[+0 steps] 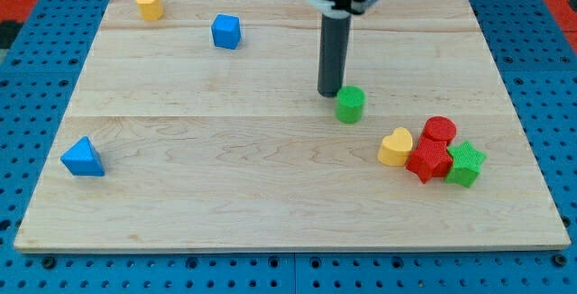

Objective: Point at the blue cube

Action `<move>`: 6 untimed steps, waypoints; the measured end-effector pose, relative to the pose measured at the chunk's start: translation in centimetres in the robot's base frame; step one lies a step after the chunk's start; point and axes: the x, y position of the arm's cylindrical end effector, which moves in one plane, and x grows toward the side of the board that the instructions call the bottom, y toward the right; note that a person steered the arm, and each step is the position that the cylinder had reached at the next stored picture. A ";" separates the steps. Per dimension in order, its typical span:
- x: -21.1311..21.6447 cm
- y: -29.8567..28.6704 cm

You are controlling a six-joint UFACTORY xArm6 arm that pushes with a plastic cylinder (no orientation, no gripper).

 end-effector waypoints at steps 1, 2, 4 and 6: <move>2.2 3.7; 3.9 5.2; -2.1 -4.6; -15.5 -6.0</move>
